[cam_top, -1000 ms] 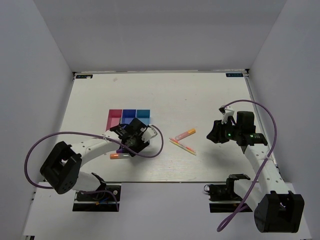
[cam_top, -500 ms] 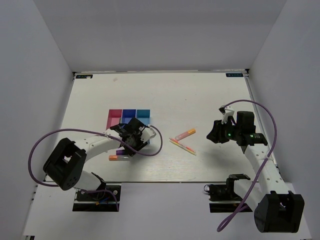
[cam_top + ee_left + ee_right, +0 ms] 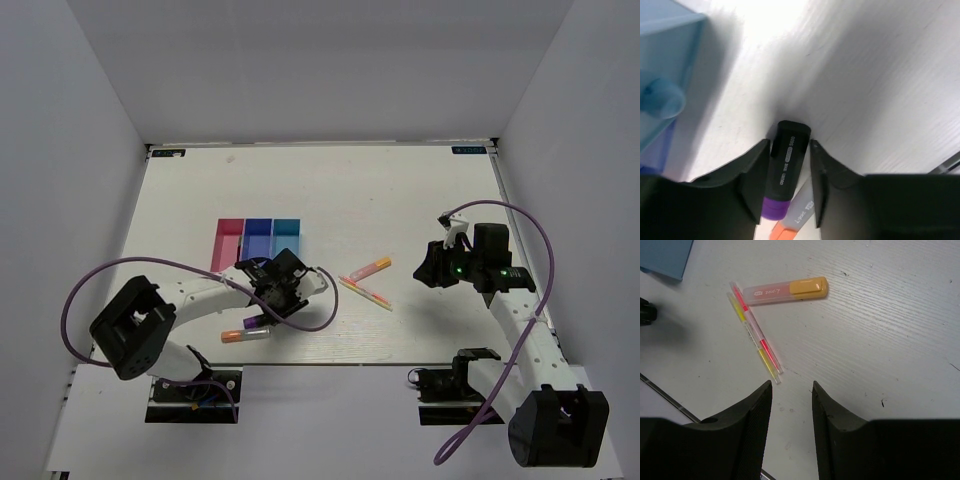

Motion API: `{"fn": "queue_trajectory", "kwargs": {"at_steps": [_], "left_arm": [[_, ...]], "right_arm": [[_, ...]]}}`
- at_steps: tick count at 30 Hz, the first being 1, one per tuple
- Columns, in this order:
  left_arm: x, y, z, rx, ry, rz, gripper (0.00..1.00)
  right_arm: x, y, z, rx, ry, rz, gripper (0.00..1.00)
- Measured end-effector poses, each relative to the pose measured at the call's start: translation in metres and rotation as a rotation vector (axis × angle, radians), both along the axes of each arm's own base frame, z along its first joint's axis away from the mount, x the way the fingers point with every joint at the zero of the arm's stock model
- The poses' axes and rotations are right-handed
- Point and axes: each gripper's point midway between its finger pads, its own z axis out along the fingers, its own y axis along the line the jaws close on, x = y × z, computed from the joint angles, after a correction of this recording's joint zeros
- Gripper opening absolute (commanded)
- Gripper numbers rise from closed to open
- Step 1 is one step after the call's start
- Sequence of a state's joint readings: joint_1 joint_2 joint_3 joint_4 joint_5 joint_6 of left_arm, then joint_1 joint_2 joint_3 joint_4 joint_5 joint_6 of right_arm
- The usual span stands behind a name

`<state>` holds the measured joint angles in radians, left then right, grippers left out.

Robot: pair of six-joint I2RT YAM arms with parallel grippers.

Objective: Sort the stationery into containers
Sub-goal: Pick up the pen from the center of the board.

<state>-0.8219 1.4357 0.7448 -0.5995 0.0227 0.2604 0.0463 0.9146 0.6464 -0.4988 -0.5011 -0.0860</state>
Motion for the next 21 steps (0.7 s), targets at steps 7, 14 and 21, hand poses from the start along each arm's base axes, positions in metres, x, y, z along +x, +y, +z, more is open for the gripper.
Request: {"fn": "queue_trajectory", "kwargs": {"at_steps": [7,14,21], "left_arm": [[-0.004,-0.008,-0.003,-0.007,0.026,0.001,0.67],[-0.004,-0.016,-0.004,-0.01,0.033,-0.011,0.29],[-0.002,-0.017,-0.002,-0.002,0.029,-0.012,0.21]], "right_arm": [[0.0,0.0,0.002,0.0,-0.009,0.0,0.41],[0.0,0.0,0.003,0.0,-0.011,0.0,0.41],[0.0,0.0,0.002,0.0,-0.011,0.0,0.41]]}}
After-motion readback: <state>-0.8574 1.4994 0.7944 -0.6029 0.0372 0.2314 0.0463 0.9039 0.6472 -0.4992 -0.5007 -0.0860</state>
